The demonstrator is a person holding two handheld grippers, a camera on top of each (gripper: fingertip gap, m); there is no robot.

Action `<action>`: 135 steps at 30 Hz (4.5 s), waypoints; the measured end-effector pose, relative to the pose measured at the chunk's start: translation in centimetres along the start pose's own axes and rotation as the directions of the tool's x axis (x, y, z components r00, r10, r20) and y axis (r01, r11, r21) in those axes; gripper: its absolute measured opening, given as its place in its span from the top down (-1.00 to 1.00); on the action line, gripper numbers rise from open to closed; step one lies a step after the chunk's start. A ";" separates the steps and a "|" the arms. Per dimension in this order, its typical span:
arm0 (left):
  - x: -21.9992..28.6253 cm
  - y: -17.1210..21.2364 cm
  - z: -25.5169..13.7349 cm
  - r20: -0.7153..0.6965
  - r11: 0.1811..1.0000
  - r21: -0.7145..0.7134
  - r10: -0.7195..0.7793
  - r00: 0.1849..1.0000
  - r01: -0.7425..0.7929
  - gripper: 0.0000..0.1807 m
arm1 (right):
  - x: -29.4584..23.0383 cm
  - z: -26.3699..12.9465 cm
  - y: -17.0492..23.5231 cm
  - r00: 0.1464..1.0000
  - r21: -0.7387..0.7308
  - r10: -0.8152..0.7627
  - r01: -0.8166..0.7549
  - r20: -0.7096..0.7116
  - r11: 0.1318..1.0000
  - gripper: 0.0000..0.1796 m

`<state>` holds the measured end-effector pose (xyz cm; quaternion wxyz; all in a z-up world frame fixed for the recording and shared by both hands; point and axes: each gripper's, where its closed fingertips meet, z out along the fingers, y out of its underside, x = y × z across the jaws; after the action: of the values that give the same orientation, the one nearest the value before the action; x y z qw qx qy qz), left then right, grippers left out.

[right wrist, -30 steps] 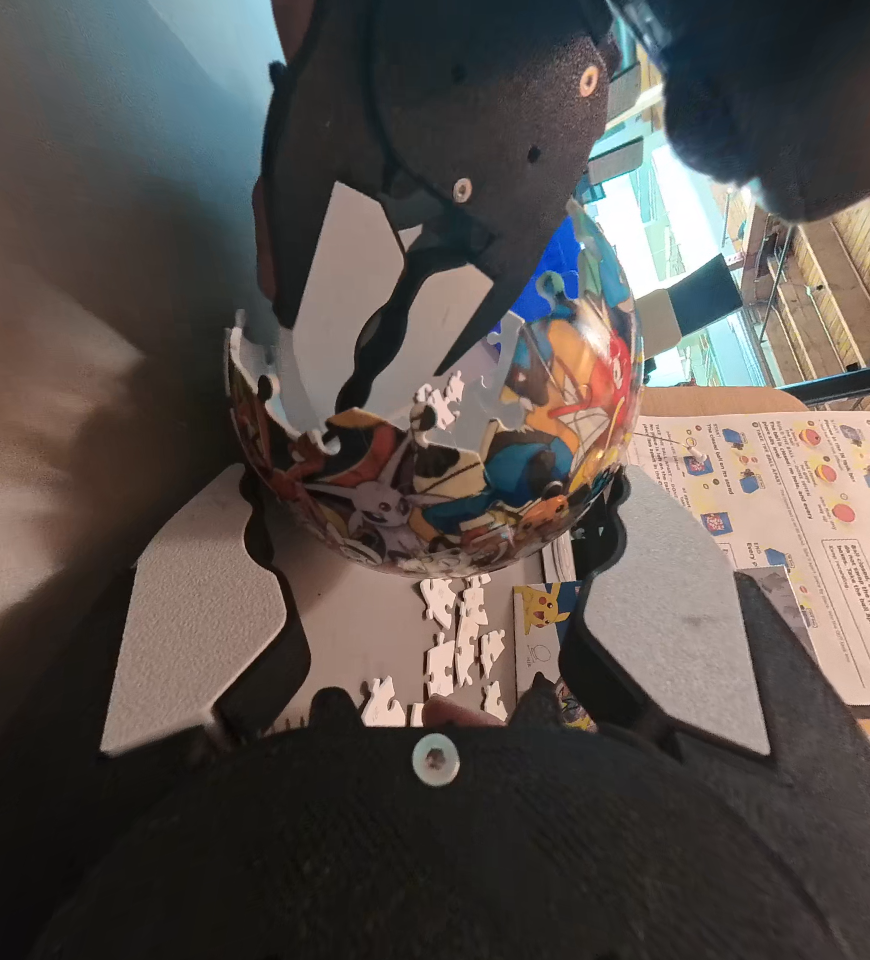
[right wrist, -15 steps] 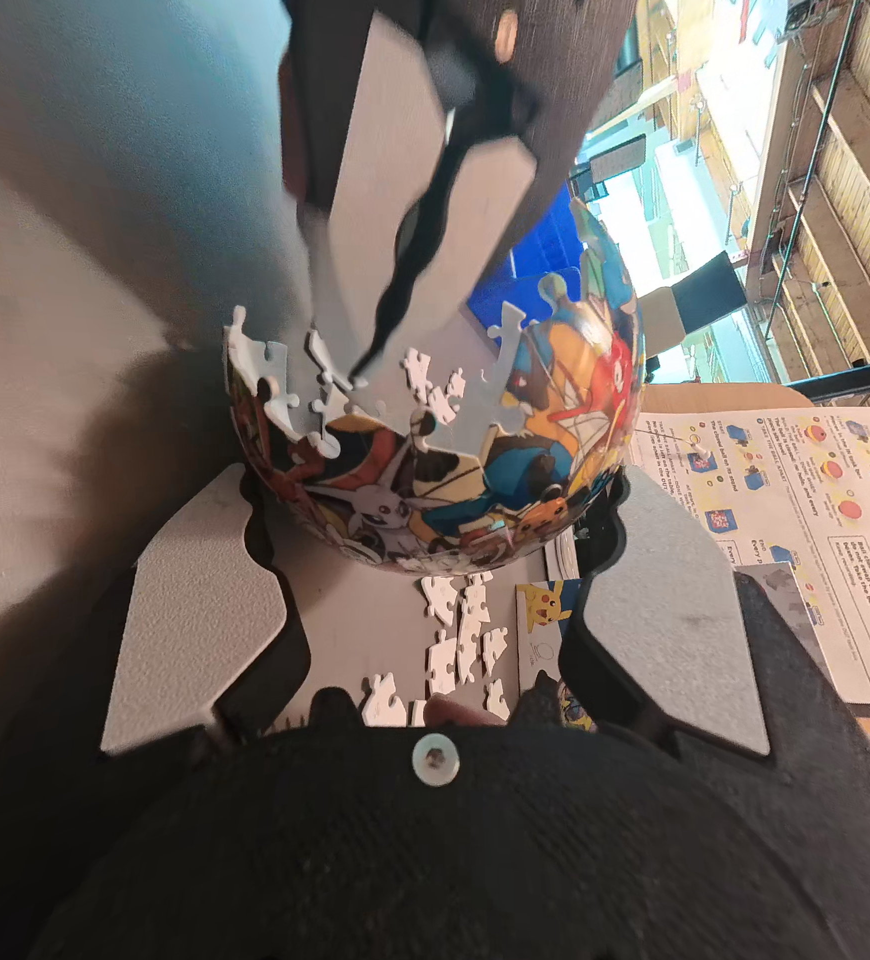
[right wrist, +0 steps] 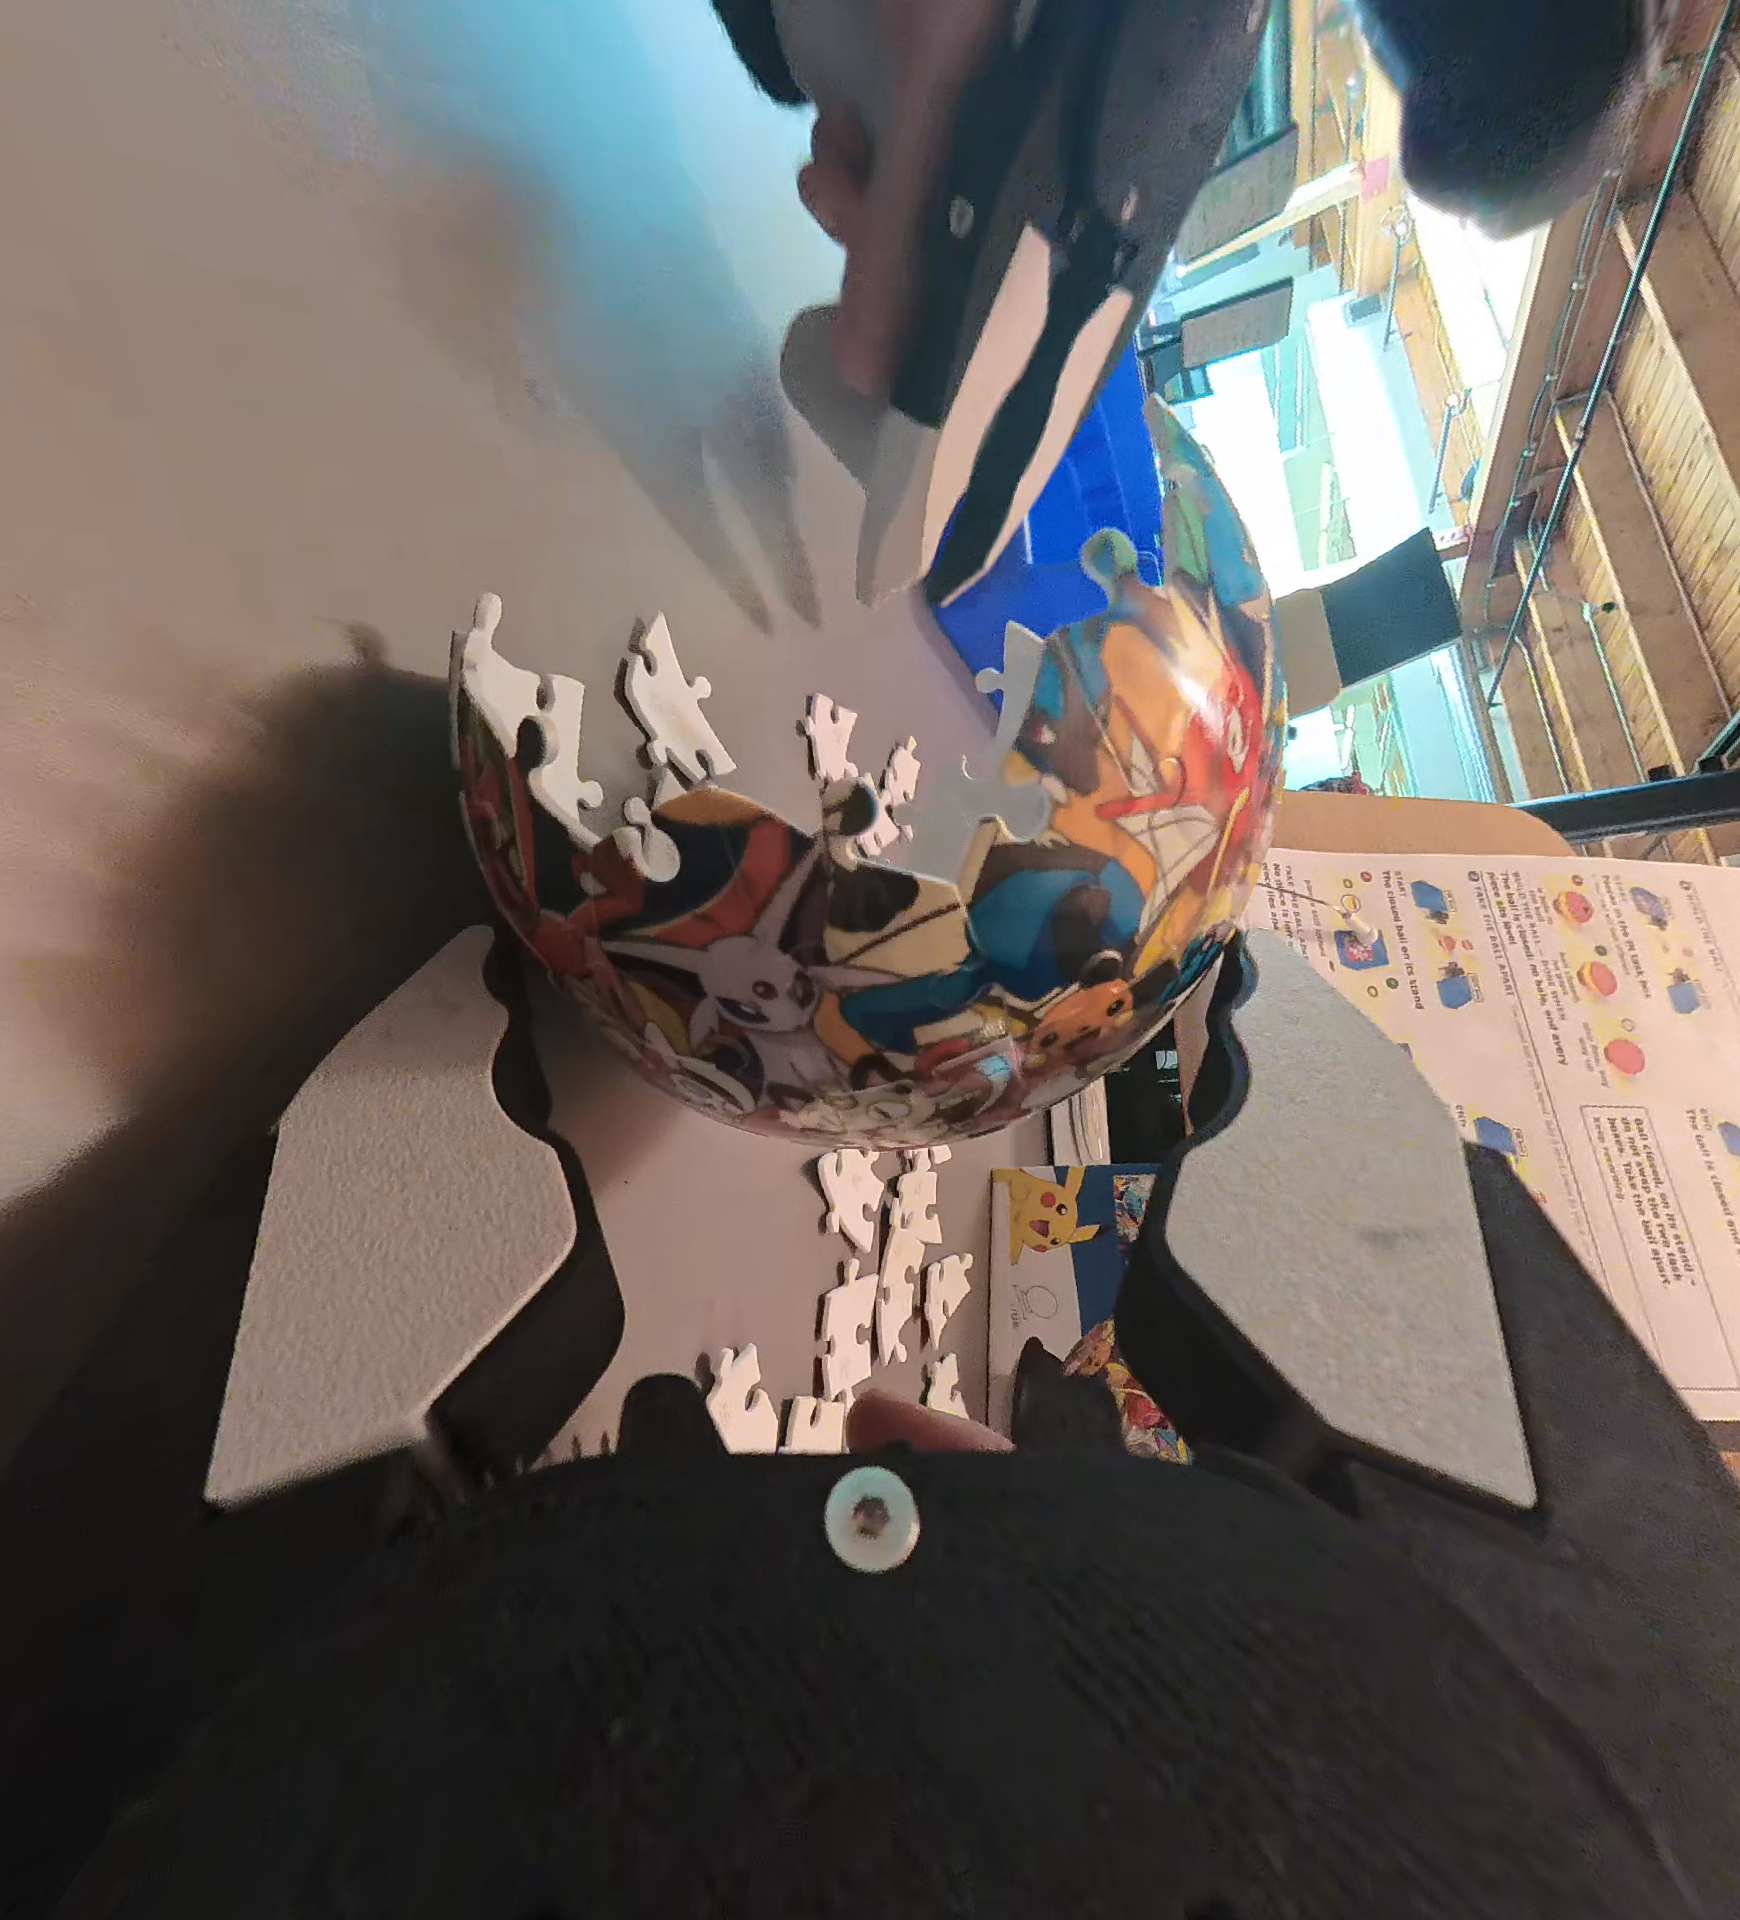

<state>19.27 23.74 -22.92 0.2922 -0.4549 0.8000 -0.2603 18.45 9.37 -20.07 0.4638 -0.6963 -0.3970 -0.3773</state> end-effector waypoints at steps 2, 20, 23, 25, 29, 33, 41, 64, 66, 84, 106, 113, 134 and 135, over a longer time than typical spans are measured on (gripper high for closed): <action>-1.0 -0.9 1.4 -0.033 0.999 0.009 0.044 0.998 -0.044 0.56 | 0.0 0.0 0.2 1.000 -0.003 0.000 0.000 -0.001 1.000 -0.36; -3.0 -0.9 6.4 -0.347 0.977 -0.164 0.072 0.935 -0.136 0.79 | 0.0 -0.1 0.4 1.000 -0.001 -0.001 0.001 0.001 1.000 -0.36; -2.9 -0.5 6.0 -0.316 0.981 -0.163 0.053 0.947 -0.109 0.79 | 0.0 -0.1 0.3 1.000 0.001 -0.002 0.002 0.000 1.000 -0.36; -2.6 -0.1 5.4 -0.298 0.983 -0.153 0.050 0.953 -0.100 0.79 | 0.0 0.0 0.2 1.000 0.004 0.002 -0.002 0.000 1.000 -0.36; -2.0 0.3 1.5 -0.203 0.990 -0.134 0.012 0.979 -0.040 0.80 | 0.0 -0.1 0.1 1.000 0.005 -0.011 0.011 0.001 1.000 -0.35; 3.6 0.2 -2.7 -0.268 0.994 -0.100 0.017 0.963 -0.045 0.80 | 0.0 0.0 0.0 1.000 0.009 -0.006 0.005 0.013 1.000 -0.35; 10.8 -1.6 -1.7 -0.280 0.967 -0.049 0.227 0.933 -0.250 0.80 | 0.0 0.1 -0.3 0.999 -0.001 -0.049 0.049 0.020 0.999 -0.33; 12.2 -0.3 0.1 -0.186 0.978 -0.176 0.077 0.980 -0.110 0.79 | -0.3 -0.1 -2.0 0.970 -0.026 -0.241 0.241 0.011 0.970 -0.28; 12.3 -0.1 -0.1 -0.170 0.980 -0.182 0.042 0.984 -0.074 0.79 | -0.2 0.0 -2.1 0.962 -0.041 -0.271 0.272 0.009 0.962 -0.28; 12.4 -0.3 -1.2 -0.156 0.994 -0.089 0.041 0.987 -0.055 0.92 | -0.3 0.4 -3.4 0.955 -0.033 -0.298 0.298 0.003 0.954 -0.28; 12.9 -0.2 -0.4 -0.264 0.887 0.121 0.461 0.847 -0.445 1.00 | -0.2 0.6 -3.4 0.965 -0.008 -0.262 0.262 -0.004 0.965 -0.28; 11.7 -1.3 -1.7 -0.216 0.947 0.182 0.300 0.929 -0.263 0.95 | -0.1 0.6 -3.3 0.966 -0.009 -0.257 0.257 -0.005 0.966 -0.28; 10.1 1.2 -1.1 -0.259 0.994 -0.031 -0.106 0.960 0.102 0.44 | -0.1 0.7 -3.3 0.971 0.013 -0.240 0.240 -0.008 0.971 -0.30; 10.1 1.2 -1.1 -0.271 0.996 -0.029 -0.088 0.958 0.084 0.46 | -0.2 0.7 -3.3 0.971 0.014 -0.239 0.239 -0.007 0.971 -0.30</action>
<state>13.64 15.52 -25.30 0.1639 -0.4517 0.8142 -0.3258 15.51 10.82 -19.26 0.4213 -0.6389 -0.4797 -0.4292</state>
